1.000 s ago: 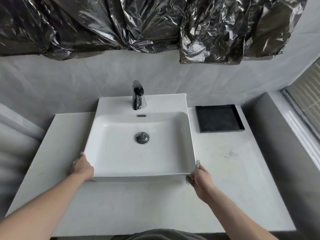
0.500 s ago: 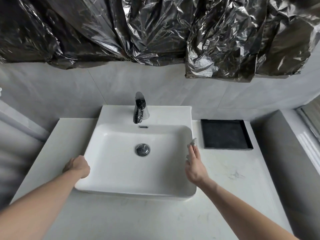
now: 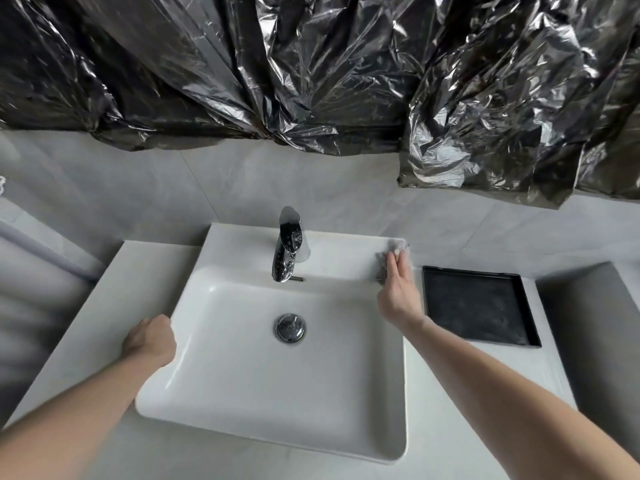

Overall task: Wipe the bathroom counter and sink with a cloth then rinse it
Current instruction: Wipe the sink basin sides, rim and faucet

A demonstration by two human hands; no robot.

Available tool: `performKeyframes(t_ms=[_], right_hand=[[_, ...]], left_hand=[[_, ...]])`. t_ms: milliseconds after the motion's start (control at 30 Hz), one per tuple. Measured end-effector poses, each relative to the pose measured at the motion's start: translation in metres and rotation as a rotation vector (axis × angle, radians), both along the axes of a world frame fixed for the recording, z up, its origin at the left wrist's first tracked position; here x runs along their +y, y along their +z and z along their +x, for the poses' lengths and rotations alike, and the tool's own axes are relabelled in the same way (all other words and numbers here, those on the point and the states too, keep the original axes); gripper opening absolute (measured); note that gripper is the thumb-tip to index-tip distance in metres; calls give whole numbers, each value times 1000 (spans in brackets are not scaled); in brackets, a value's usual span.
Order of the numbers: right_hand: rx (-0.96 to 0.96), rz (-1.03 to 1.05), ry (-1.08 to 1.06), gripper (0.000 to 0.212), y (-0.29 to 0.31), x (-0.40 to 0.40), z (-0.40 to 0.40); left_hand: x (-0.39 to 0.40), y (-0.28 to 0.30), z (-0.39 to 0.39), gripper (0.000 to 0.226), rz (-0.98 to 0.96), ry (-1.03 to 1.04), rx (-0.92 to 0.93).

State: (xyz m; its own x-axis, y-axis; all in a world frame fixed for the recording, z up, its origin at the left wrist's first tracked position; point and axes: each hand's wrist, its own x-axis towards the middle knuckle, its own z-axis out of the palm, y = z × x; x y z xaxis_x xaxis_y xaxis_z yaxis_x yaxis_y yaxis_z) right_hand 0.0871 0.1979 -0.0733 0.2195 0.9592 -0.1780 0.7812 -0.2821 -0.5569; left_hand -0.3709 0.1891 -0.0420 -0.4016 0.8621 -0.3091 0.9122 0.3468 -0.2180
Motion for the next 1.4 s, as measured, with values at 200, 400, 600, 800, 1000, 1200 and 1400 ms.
performKeyframes(t_ms=[200, 400, 600, 800, 1000, 1200, 1400], right_hand=[[-351, -33, 228, 88, 1, 24, -41], [-306, -17, 472, 90, 2, 24, -129], [-321, 75, 423, 80, -4, 27, -59], [-172, 98, 93, 58, -3, 18, 13], [-281, 55, -12, 78, -8, 17, -22], [-331, 91, 312, 81, -12, 19, -54], [-192, 191, 104, 65, -29, 12, -10]], left_hand=[[1, 2, 4, 27, -13, 1, 4], [1, -2, 1, 32, -6, 4, -6], [-2, 1, -2, 36, 5, 3, -53], [-4, 3, -1, 34, 5, -7, -70], [-4, -1, 0, 33, 1, -14, -57], [-2, -7, -3, 31, 6, -14, -52], [0, -15, -9, 35, -1, 9, -54]])
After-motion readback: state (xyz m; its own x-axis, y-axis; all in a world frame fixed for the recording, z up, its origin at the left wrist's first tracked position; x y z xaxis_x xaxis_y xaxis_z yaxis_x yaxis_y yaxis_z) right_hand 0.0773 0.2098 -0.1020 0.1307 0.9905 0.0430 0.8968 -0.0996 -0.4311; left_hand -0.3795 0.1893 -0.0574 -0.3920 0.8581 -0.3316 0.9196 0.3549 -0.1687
